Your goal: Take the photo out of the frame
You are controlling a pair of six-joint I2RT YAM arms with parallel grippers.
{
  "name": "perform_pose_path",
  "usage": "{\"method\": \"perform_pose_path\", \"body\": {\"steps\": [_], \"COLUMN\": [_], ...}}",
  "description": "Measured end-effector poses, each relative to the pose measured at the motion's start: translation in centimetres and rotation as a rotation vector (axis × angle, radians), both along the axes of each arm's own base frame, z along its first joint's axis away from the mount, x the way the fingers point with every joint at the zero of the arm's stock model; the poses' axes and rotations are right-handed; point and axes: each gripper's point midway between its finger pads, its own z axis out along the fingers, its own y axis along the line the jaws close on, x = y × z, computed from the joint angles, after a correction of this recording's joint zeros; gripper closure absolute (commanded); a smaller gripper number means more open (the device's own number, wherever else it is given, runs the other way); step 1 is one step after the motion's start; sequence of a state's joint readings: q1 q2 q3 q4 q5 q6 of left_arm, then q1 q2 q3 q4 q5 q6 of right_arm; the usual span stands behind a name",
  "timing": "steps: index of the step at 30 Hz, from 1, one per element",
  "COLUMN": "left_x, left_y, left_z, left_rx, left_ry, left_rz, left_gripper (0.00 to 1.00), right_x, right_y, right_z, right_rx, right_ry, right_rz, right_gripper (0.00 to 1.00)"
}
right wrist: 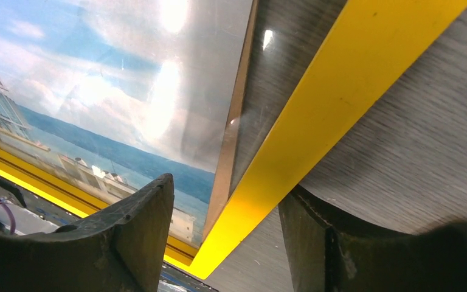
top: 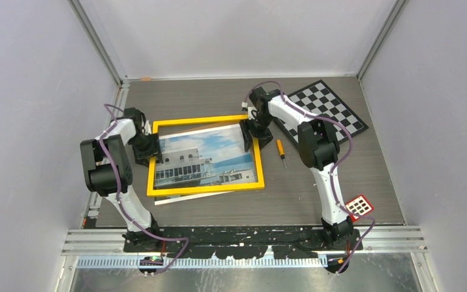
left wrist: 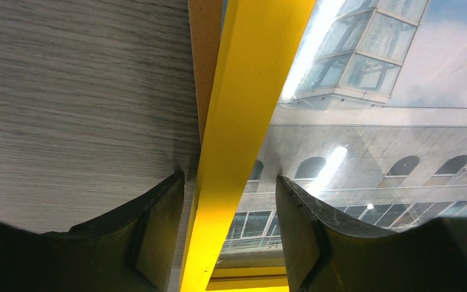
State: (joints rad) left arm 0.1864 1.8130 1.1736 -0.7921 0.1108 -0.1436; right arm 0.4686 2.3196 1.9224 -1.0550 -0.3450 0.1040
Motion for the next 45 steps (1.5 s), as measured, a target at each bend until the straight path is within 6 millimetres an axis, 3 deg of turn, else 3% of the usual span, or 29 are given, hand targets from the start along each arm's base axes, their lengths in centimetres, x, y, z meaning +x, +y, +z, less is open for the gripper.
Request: {"method": "perform_pose_path", "body": {"steps": [5, 9, 13, 15, 18, 21, 24, 28, 32, 35, 39, 45], "left_x": [0.0, 0.1, 0.6, 1.4, 2.6, 2.8, 1.2, -3.6, -8.9, -10.8, -11.1, -11.6], "left_y": [-0.2, -0.3, -0.8, -0.9, -1.6, -4.1, -10.1, -18.4, -22.9, -25.0, -27.1, -28.2], "left_z": [0.0, 0.1, 0.7, 1.8, 5.4, 9.6, 11.7, 9.9, 6.6, 5.4, 3.6, 1.5], "left_rx": [-0.013, -0.023, -0.055, -0.059, -0.046, 0.000, 0.011, -0.034, -0.015, 0.008, 0.050, 0.087], "left_ry": [-0.001, -0.005, -0.049, -0.117, -0.274, -0.443, -0.542, -0.530, -0.468, -0.454, -0.438, -0.400], "left_rz": [-0.001, -0.002, -0.064, -0.133, -0.281, -0.504, -0.805, -1.197, -1.500, -1.628, -1.689, -1.728], "left_gripper": [0.45, 0.30, 0.15, 0.02, 0.00, 0.00, 0.00, 0.00, 0.00, 0.00, 0.00, 0.00], "right_x": [-0.1, 0.0, 1.9, 2.5, 2.9, 2.3, 1.2, 0.8, 0.1, -0.3, -1.0, -1.8], "right_y": [-0.1, 0.0, 0.5, 0.6, 0.6, -0.2, -1.0, -1.5, -2.3, -3.3, -4.8, -5.6], "right_z": [0.0, 0.1, 0.3, 0.6, 1.0, 1.3, 2.5, 4.7, 5.9, 5.7, 4.7, 4.4], "right_rx": [0.000, 0.004, 0.018, 0.038, 0.083, 0.126, 0.162, 0.213, 0.245, 0.250, 0.239, 0.232], "right_ry": [-0.004, -0.005, -0.043, -0.056, -0.055, -0.034, -0.019, -0.041, -0.044, -0.022, 0.010, 0.028], "right_rz": [0.000, 0.000, -0.008, -0.015, -0.031, -0.059, -0.084, -0.099, -0.123, -0.160, -0.207, -0.238], "right_gripper": [0.32, 0.31, 0.24, 0.20, 0.13, 0.11, 0.11, 0.11, 0.11, 0.11, 0.11, 0.11]}}
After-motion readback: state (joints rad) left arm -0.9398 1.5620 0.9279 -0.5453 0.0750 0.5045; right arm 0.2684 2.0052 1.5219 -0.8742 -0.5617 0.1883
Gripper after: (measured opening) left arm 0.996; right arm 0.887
